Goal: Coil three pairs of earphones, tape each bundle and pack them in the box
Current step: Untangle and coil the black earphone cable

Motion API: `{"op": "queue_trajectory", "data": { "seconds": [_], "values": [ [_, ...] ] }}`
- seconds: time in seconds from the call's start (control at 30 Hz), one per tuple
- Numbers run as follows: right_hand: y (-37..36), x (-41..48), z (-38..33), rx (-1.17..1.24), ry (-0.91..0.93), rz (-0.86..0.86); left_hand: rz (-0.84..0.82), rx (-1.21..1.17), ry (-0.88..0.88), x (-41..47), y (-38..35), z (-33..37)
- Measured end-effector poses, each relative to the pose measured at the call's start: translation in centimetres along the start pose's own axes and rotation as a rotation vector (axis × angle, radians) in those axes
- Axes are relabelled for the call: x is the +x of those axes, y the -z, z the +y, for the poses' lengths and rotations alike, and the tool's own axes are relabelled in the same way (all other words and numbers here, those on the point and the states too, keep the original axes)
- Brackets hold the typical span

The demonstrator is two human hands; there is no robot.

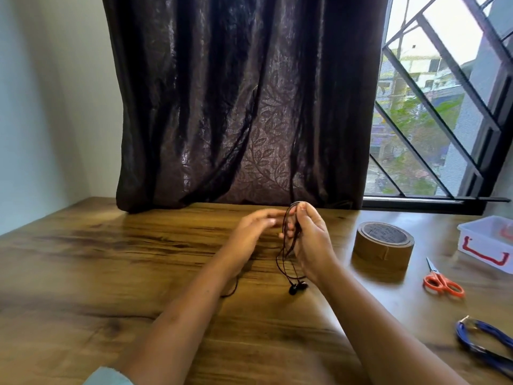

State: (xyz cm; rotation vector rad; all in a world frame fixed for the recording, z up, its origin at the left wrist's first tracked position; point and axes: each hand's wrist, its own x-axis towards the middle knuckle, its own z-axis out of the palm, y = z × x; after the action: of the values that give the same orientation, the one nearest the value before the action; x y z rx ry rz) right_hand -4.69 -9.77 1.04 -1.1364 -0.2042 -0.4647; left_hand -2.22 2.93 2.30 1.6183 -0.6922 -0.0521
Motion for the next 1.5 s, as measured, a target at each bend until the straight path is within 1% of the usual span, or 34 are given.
{"op": "queue_trajectory", "data": {
  "seconds": [0.07,0.13,0.27,0.33,0.4,0.47,0.5,0.53,0.6,0.67,0.83,0.93,1.0,1.03,1.07,1.13,1.17,1.2,1.23,1.27,1.3,1.33,1.37,1.4,1.43,1.5],
  "values": [
    [0.2,0.2,0.0,-0.143,0.079,-0.053,-0.068,-0.07,-0.025,0.0,-0.5,0.0],
    [0.3,0.3,-0.1,-0.256,0.132,-0.079,-0.086,-0.063,0.006,0.2,-0.1,-0.6],
    [0.3,0.3,-0.4,-0.386,0.147,-0.052,-0.146,0.001,0.084,0.1,0.4,-0.7],
    [0.7,0.5,-0.4,-0.445,0.162,0.014,-0.182,-0.049,0.131,-0.1,0.5,-0.5],
    [1.5,1.0,-0.5,-0.5,0.172,0.155,-0.192,-0.158,0.176,0.1,1.3,-0.4],
    [2.9,1.5,-0.4,-0.548,0.167,0.321,-0.155,-0.278,0.21,0.3,2.4,-0.4],
    [3.5,1.6,-0.3,-0.575,0.158,0.377,-0.127,-0.321,0.23,0.4,2.9,-0.4],
    [3.9,1.7,-0.1,-0.603,0.146,0.403,-0.1,-0.352,0.252,0.4,3.2,-0.3],
    [3.9,1.6,0.3,-0.649,0.11,0.399,-0.043,-0.388,0.278,0.4,3.7,-0.2],
    [3.4,1.3,0.3,-0.7,0.072,0.359,0.11,-0.463,0.273,0.8,4.4,-0.3],
    [2.7,0.7,0.4,-0.928,0.109,0.103,0.659,-0.725,0.222,1.3,7.2,-0.6],
    [3.1,0.9,0.8,-1.028,0.119,0.068,0.929,-0.879,0.24,1.4,9.5,-1.0],
    [3.6,1.0,0.8,-1.073,0.13,0.087,1.037,-0.887,0.273,1.1,12.0,-2.4],
    [3.8,1.1,0.8,-1.091,0.137,0.096,1.071,-0.827,0.291,0.7,13.0,-3.2],
    [4.0,1.1,0.8,-1.105,0.141,0.099,1.086,-0.777,0.287,0.5,13.7,-3.9],
    [3.9,1.0,0.9,-1.095,0.147,0.099,1.108,-0.756,0.278,0.2,14.6,-4.5],
    [3.8,0.9,0.9,-1.063,0.147,0.115,1.102,-0.854,0.241,0.1,14.6,-4.5],
    [3.9,0.9,0.8,-1.027,0.149,0.146,1.047,-1.043,0.163,-0.1,14.5,-4.2],
    [4.1,1.0,0.7,-1.003,0.153,0.18,0.93,-1.225,0.093,-0.4,14.0,-3.2],
    [4.3,1.0,0.5,-0.996,0.156,0.21,0.737,-1.286,0.095,-0.7,13.6,-2.0],
    [4.6,1.0,0.4,-1.006,0.157,0.232,0.501,-1.212,0.165,-0.7,13.2,-1.2],
    [4.8,1.0,0.3,-1.025,0.16,0.242,0.273,-1.071,0.243,-0.6,12.7,-0.7],
    [4.7,0.9,0.3,-1.043,0.168,0.233,0.108,-0.903,0.301,-0.6,11.9,-0.5],
    [4.5,0.8,0.3,-1.051,0.182,0.202,0.041,-0.72,0.344,-0.5,10.8,-0.4],
    [4.1,0.6,0.5,-1.051,0.201,0.15,0.032,-0.541,0.362,-0.3,9.3,-0.4],
    [3.0,0.3,0.8,-1.047,0.244,0.015,0.047,-0.212,0.327,0.2,5.8,-0.4]
  ]
}}
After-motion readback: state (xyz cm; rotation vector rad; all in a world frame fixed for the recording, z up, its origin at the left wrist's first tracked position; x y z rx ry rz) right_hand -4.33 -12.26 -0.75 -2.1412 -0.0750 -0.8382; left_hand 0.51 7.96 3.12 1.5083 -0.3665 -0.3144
